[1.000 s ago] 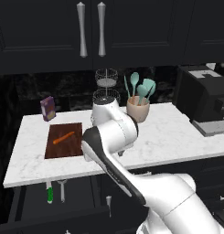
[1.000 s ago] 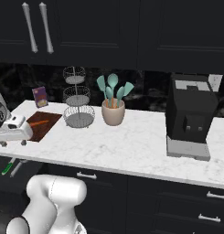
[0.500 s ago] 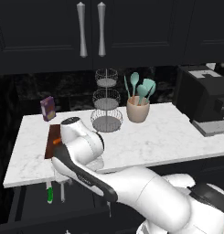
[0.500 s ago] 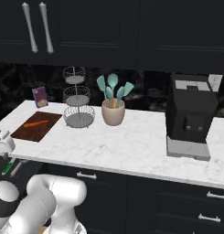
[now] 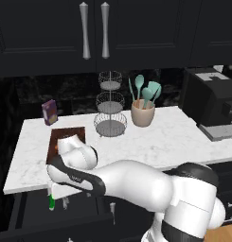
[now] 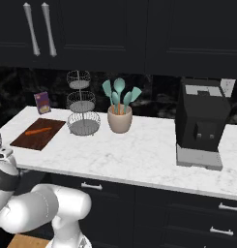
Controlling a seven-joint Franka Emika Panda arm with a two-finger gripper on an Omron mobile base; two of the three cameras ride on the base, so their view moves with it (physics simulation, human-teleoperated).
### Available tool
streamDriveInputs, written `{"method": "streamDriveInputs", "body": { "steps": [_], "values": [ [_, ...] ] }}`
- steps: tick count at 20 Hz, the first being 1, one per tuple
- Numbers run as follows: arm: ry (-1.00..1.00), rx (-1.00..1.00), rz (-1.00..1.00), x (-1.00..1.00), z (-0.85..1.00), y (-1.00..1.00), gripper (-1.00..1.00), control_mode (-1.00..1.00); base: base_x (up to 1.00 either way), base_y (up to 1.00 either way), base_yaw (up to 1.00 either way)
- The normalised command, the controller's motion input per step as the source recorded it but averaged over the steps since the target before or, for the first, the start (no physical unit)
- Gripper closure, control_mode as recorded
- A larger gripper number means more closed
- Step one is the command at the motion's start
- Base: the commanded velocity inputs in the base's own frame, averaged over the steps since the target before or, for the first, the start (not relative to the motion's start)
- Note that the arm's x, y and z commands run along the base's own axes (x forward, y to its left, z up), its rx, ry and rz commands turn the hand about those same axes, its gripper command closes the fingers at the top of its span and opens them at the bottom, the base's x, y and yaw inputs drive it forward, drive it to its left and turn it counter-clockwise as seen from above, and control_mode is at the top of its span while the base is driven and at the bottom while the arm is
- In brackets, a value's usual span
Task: Place the appropriate cutting tool for cutting the carrot skin on the cutting board.
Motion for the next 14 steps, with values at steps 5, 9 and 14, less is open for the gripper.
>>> {"method": "streamDriveInputs", "body": {
  "steps": [5,9,14],
  "values": [
    [0.01,0.02,0.0,0.03,-0.61,0.0,-1.0,-1.0,0.0,0.0,0.0],
    [0.0,0.01,0.0,0.0,-0.51,0.0,-1.0,-1.0,0.0,0.0,0.0],
    [0.0,0.0,0.0,0.02,-0.46,0.0,-1.0,-1.0,0.0,0.0,0.0]
  ]
}}
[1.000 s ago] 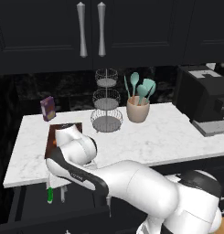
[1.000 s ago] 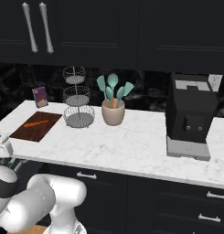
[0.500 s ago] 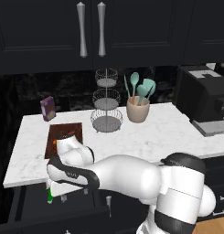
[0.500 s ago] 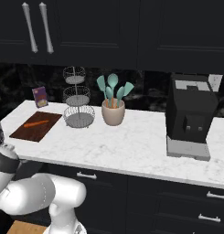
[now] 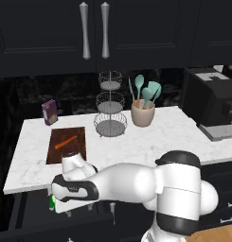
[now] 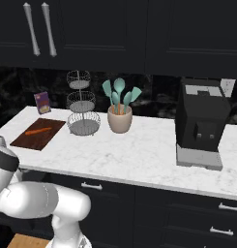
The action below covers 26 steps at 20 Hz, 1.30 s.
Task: Place the appropriate cutting tool for cutting the carrot skin on the cutting board.
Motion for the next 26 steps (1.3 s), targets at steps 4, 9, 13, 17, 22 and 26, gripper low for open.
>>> {"method": "streamDriveInputs", "body": {
  "steps": [4,9,13,17,22,26],
  "values": [
    [0.0,0.0,0.0,0.0,-0.29,0.0,-1.0,-1.0,0.0,0.0,0.0],
    [0.0,0.01,-0.01,0.01,-0.06,0.0,-1.0,-1.0,0.0,0.0,0.0],
    [0.0,0.04,-0.05,0.0,0.0,0.0,-1.0,-1.0,0.0,0.0,0.0],
    [0.0,0.09,-0.05,0.15,-0.32,0.01,-1.0,-1.0,0.0,0.0,0.0],
    [0.1,0.09,-0.04,0.06,-0.53,0.13,-1.0,-1.0,0.0,0.0,0.0],
    [0.25,0.02,-0.01,-0.21,-0.03,0.13,-1.0,-1.0,0.0,0.0,0.0]
  ]
}}
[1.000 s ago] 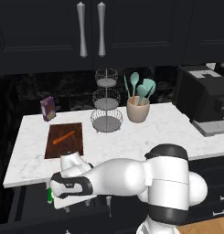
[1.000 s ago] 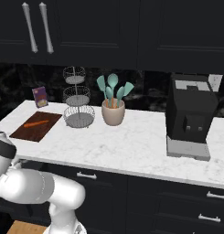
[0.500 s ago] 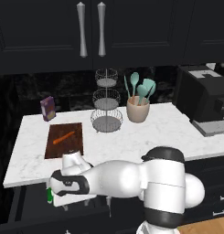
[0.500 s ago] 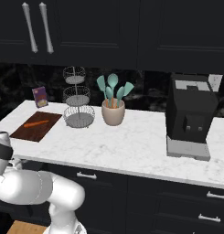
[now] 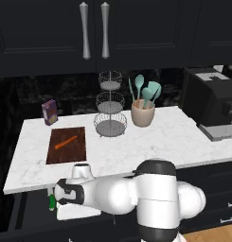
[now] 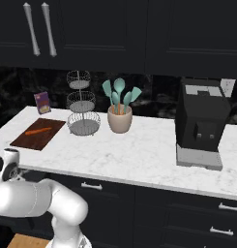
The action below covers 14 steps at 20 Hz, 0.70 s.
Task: Place the appropriate cutting tool for cutting the carrot skin on the cutting board.
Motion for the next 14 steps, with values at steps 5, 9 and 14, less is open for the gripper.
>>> {"method": "streamDriveInputs", "body": {
  "steps": [5,9,14],
  "values": [
    [0.31,0.0,0.0,-0.44,0.4,0.21,-1.0,-1.0,0.0,0.0,0.0],
    [0.28,0.0,0.0,-0.73,0.36,0.12,-1.0,-1.0,0.0,0.0,0.0],
    [0.25,0.0,-0.02,-0.99,0.03,0.01,-1.0,-1.0,0.0,0.0,0.0]
  ]
}}
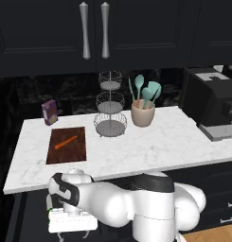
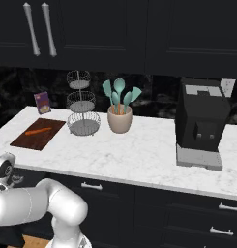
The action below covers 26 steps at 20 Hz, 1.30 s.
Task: Place the appropriate cutting tool for cutting the carrot skin on the cutting board.
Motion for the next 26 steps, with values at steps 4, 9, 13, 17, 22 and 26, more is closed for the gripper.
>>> {"method": "streamDriveInputs", "body": {
  "steps": [4,9,13,17,22,26],
  "values": [
    [0.23,0.0,-0.01,-1.0,0.0,0.0,-1.0,-1.0,0.0,0.0,0.0],
    [0.14,-0.01,-0.01,-0.6,0.26,0.0,-1.0,-1.0,0.0,0.0,0.0],
    [-0.06,-0.11,0.0,0.51,0.74,0.07,-1.0,-1.0,0.0,0.0,0.0],
    [-0.09,-0.12,0.0,0.58,0.52,0.32,-1.0,-1.0,0.0,0.0,0.0],
    [-0.11,-0.13,0.0,0.66,0.11,0.46,-1.0,-1.0,0.0,0.0,0.0],
    [-0.17,-0.13,0.0,0.4,-0.13,0.25,-1.0,-1.0,0.0,0.0,0.0]
  ]
}}
